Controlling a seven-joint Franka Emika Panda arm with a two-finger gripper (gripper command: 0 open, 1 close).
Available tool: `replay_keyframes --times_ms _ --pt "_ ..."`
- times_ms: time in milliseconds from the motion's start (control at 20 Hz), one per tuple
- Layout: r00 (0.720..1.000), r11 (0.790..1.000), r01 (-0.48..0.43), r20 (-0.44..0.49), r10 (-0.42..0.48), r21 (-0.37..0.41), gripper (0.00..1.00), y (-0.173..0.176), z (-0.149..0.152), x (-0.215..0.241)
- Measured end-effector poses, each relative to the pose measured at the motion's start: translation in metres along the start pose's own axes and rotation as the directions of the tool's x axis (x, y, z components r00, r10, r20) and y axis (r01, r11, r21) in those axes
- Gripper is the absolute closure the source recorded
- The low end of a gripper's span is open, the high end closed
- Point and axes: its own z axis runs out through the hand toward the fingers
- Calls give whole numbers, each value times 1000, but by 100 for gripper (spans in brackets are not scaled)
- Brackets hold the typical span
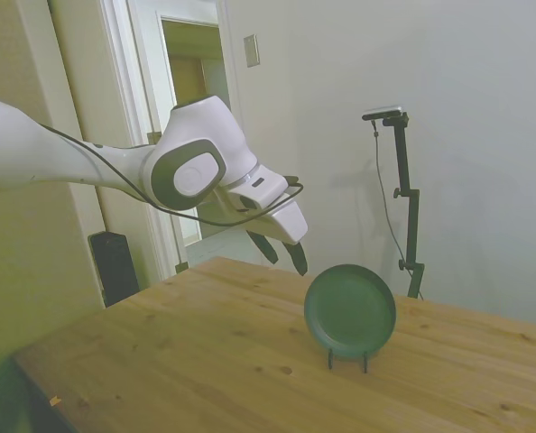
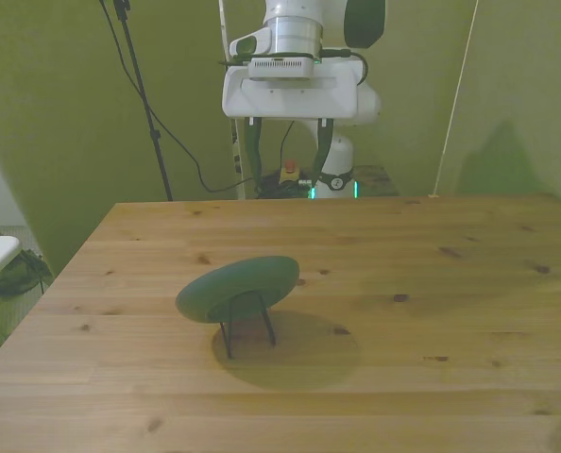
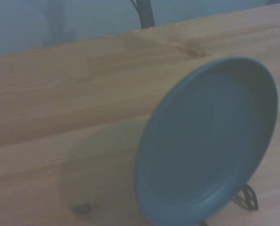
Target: Unload the plate
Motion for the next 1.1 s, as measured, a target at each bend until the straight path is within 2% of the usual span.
replay_keyframes --times_ms 300,600,1000,1050,1100 --pt "999 995 43 -36 -40 92 0 1 26 20" --pt "998 996 21 -57 -16 85 0 -9 78 46" --pt "997 993 70 -40 -66 99 0 -45 103 25" --pt "997 993 72 -37 -69 98 100 -46 105 23" --pt "997 993 74 -35 -71 97 100 -47 106 22"
